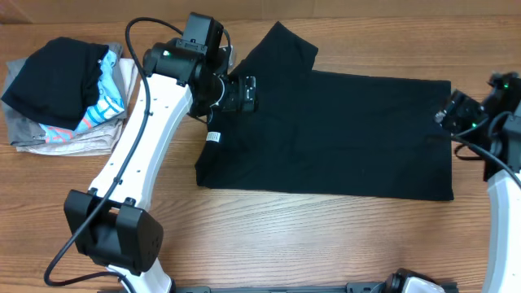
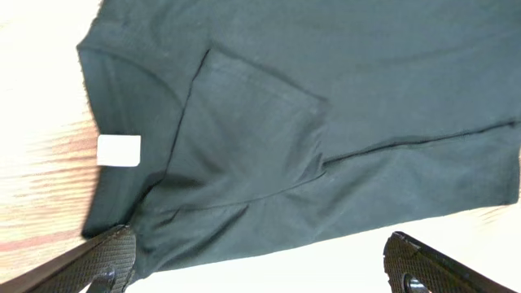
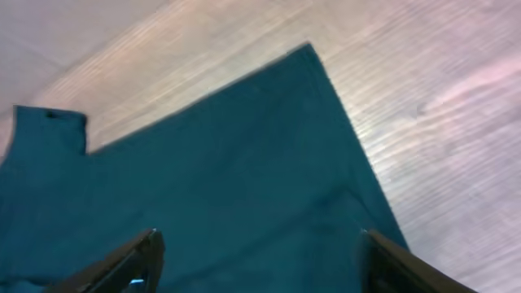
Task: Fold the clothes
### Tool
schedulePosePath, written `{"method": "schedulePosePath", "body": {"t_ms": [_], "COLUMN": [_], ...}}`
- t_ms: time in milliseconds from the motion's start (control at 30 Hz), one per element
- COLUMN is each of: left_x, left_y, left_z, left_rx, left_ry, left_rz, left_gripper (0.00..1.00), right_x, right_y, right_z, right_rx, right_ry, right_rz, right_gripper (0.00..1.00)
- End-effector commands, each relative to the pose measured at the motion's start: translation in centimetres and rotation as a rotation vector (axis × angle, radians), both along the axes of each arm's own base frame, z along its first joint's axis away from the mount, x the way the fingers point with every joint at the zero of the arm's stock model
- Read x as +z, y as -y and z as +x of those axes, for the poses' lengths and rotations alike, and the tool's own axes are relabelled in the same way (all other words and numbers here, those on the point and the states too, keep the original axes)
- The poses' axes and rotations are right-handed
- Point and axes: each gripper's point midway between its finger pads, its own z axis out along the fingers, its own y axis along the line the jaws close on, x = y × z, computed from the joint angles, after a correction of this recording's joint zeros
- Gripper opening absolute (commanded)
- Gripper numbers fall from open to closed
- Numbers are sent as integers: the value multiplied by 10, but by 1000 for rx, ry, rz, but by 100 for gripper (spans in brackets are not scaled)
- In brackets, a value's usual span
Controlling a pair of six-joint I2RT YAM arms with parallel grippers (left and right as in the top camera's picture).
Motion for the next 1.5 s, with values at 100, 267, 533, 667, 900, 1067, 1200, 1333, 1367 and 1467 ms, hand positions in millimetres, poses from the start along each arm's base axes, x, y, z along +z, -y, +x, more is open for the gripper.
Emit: {"method": "schedulePosePath", "body": {"t_ms": [100,267,533,667,900,1067,1200,1333,1367,1467], "left_x": [49,76,115,126,135,149,143,127,122,110], "left_y": [-26,-26,-31,-27,2,16,30,49,55,68], "left_z": [-4,-16,-44,-57,-64,-38,-9,30,41,76], "left_rx": [29,25,36,14,-61,-98,-94,-110,-122,-137], "left_ry": [165,242,367,398,395,514,553,599,620,692], "left_rz": [110,121,217,217,61,37,17,14,17,29], "left_gripper": [100,100,100,100,100,99,93,80,78,72], "right_x": [30,30,29,28,27,27,26,22,20,14], "right_y": [17,17,17,19,19,18,19,19,19,19], "right_z": [-2,-1,-2,-4,-4,-4,-4,-2,-1,1], "right_rx": [-42,-39,-34,-41,-41,-41,-40,-40,-40,-33], "right_ry": [36,41,30,21,20,18,17,5,1,-14], "right_rz": [-35,-35,-42,-47,-46,-45,-45,-39,-37,-23], "right_gripper": [77,79,81,81,82,83,83,84,84,84]}}
